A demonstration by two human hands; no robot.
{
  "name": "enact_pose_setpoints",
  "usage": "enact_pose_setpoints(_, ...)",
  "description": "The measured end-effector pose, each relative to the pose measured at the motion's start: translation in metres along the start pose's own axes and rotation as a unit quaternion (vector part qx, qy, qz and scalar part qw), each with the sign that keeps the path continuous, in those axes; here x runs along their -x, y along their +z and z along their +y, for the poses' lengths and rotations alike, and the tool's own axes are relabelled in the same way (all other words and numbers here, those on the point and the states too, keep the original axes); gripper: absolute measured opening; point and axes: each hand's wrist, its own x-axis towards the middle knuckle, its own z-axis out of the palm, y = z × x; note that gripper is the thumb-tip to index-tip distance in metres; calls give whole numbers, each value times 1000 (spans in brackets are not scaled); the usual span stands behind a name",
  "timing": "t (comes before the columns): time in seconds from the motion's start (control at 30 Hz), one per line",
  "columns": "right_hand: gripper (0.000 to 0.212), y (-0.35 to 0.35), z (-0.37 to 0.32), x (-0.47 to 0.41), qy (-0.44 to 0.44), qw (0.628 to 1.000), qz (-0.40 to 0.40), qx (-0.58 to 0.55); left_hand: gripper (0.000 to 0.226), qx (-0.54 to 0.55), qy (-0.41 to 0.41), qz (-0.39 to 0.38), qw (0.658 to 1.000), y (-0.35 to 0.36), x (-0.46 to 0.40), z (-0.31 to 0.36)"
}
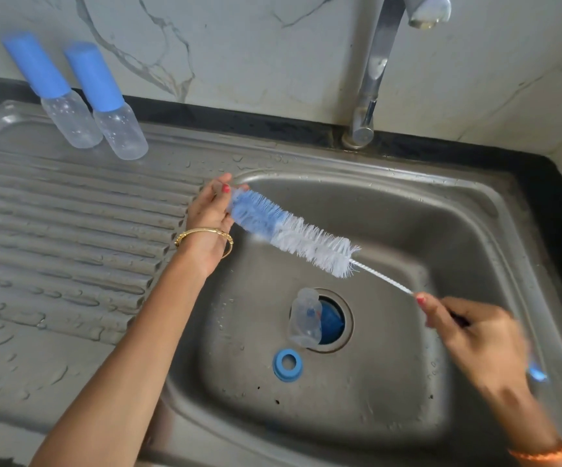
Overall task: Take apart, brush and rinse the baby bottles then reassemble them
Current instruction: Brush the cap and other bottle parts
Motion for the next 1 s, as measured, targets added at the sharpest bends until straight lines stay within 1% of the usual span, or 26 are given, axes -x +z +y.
enact_pose_setpoints(0.03, 62, -1, -4, 0, 91, 984, -119, -99, 17, 19, -3, -21, 1000, -3, -1, 1)
enact_pose_setpoints(0.07, 61, -1, -7, -1, 172, 940, -223, -193, 15, 59, -11, -44, 997, -6, -2, 3)
enact_pose_setpoints(0.1, 58, -1, -11, -1, 235, 888, -302, -257, 17, 114, -22, -69, 991, -9, -3, 5)
enact_pose_setpoints(0.13, 54, 1, -11, 0, 264, 852, -351, -286, 29, 170, -33, -94, 980, -11, -3, 8)
enact_pose_setpoints(0.17, 51, 3, -12, 1, 271, 834, -377, -298, 43, 196, -32, -117, 973, -15, -5, 10)
enact_pose_setpoints(0.2, 50, 4, -13, 2, 265, 831, -386, -301, 55, 203, -29, -131, 970, -18, -6, 12)
enact_pose_setpoints(0.23, 50, 6, -14, 2, 251, 839, -379, -298, 65, 202, -19, -135, 970, -19, -5, 14)
enact_pose_setpoints(0.27, 48, 8, -14, 1, 225, 860, -353, -291, 70, 210, -16, -132, 969, -18, -5, 15)
enact_pose_setpoints(0.3, 41, 9, -15, -1, 197, 884, -314, -285, 67, 214, -18, -115, 970, -16, -4, 15)
enact_pose_setpoints(0.33, 30, 10, -14, -3, 155, 915, -261, -266, 54, 219, -18, -89, 971, -13, -3, 15)
enact_pose_setpoints(0.37, 18, 11, -11, -5, 102, 950, -197, -221, 34, 208, -9, -49, 977, -12, -2, 14)
enact_pose_setpoints(0.4, 12, 12, -6, -7, 51, 979, -135, -147, 19, 193, -3, -16, 981, -9, 0, 14)
enact_pose_setpoints(0.43, 12, 11, -1, -8, 6, 994, -78, -74, 16, 184, 0, 4, 983, -8, 1, 14)
enact_pose_setpoints(0.5, 11, 11, 8, -8, -55, 998, 15, 4, 19, 186, 1, 15, 982, -7, 2, 15)
enact_pose_setpoints(0.6, 33, 11, 14, -7, -123, 983, 126, 45, 19, 205, -5, 25, 978, -4, 2, 13)
enact_pose_setpoints(0.63, 35, 11, 13, -7, -143, 976, 156, 51, 19, 197, -9, 33, 980, -3, 1, 11)
enact_pose_setpoints(0.7, 35, 12, 9, -6, -141, 971, 188, 48, 17, 185, -13, 39, 982, -4, 1, 6)
enact_pose_setpoints(0.8, 32, 9, -8, 2, -97, 977, 187, 47, 13, 202, -12, 35, 979, -11, -2, 3)
enact_pose_setpoints(0.83, 28, 9, -10, 3, -74, 982, 165, 47, 13, 208, -6, 31, 978, -13, -2, 3)
enact_pose_setpoints(0.87, 24, 7, -14, 3, -35, 992, 115, 38, 14, 211, 1, 24, 977, -15, -2, 4)
enact_pose_setpoints(0.9, 24, 7, -15, 2, 11, 999, 33, 14, 15, 211, 7, 15, 977, -16, -2, 4)
enact_pose_setpoints(0.93, 28, 6, -14, 0, 57, 996, -57, -49, 15, 212, 10, 7, 977, -15, -2, 5)
enact_pose_setpoints(0.97, 30, 3, -11, -2, 110, 972, -146, -145, 14, 210, 13, -1, 978, -15, -1, 6)
enact_pose_setpoints(1.0, 29, -1, -10, -3, 174, 925, -237, -241, 16, 211, 17, -9, 977, -15, -1, 7)
